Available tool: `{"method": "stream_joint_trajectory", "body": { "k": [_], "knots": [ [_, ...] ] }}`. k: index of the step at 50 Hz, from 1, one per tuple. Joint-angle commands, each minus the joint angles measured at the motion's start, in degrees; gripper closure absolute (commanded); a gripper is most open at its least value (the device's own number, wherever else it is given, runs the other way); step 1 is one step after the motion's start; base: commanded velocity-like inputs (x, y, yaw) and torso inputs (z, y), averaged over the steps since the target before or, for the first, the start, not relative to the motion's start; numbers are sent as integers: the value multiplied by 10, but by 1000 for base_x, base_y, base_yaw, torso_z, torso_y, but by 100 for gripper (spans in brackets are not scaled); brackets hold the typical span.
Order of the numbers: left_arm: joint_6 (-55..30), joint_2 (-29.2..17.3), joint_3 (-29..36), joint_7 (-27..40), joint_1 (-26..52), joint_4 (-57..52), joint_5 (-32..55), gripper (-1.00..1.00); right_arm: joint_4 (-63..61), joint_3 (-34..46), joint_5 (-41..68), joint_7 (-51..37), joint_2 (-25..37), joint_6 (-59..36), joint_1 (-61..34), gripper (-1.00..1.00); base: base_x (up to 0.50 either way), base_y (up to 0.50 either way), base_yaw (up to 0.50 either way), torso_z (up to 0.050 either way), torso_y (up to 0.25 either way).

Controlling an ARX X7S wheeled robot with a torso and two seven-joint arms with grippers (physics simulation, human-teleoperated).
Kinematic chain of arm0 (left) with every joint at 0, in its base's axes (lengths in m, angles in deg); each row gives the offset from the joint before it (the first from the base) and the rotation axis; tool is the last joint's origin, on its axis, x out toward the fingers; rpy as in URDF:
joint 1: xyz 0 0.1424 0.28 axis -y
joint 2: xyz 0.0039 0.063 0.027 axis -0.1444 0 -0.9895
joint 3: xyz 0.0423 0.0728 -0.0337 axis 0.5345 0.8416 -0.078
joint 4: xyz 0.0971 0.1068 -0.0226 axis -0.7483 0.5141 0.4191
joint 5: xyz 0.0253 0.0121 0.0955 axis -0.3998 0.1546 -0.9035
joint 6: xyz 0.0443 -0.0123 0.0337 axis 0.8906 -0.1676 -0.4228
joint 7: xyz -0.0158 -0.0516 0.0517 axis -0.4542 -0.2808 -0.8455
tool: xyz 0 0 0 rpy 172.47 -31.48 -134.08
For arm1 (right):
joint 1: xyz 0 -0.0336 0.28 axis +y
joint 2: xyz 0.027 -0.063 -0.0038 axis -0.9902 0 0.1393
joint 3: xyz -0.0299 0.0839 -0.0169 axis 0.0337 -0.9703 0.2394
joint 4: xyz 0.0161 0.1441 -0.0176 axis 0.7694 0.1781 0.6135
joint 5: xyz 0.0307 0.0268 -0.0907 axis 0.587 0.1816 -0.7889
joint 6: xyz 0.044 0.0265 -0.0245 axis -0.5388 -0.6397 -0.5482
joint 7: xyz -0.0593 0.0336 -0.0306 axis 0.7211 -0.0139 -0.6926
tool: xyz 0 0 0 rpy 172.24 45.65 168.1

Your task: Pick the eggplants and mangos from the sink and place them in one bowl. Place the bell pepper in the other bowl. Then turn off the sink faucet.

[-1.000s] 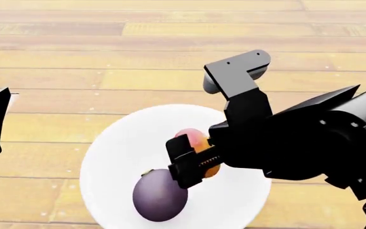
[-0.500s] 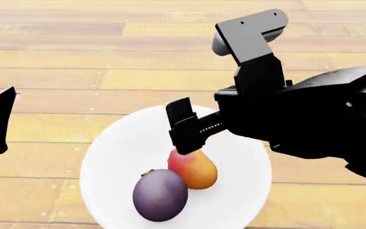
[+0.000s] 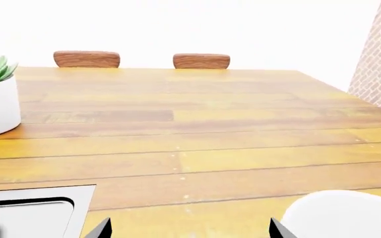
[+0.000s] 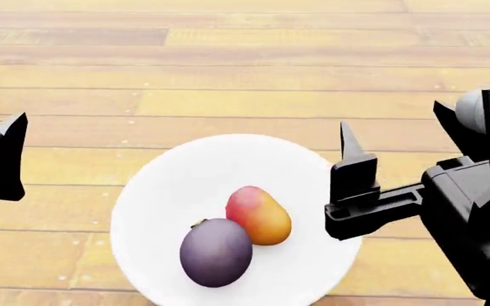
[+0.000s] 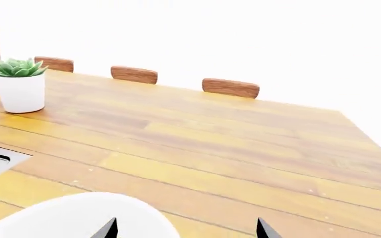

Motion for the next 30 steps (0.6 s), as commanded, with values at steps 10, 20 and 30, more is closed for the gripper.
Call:
{"method": "stream_joint_trajectory", "body": {
  "k": [10, 20, 30],
  "knots": [
    [30, -18, -16, -13, -41, -30, -22, -100, -92, -57, 28, -56, 72, 60, 95, -100, -481, 218, 0, 0, 0],
    [43, -21, -21, -20, -60, -30, -25, -100, -96, -59, 10, -58, 66, 70, 110, -100, -182, 500, 0, 0, 0],
    [52, -26, -28, -16, -71, -34, -20, -100, -100, -70, 18, -67, 70, 84, 127, -100, -144, 500, 0, 0, 0]
  ]
}}
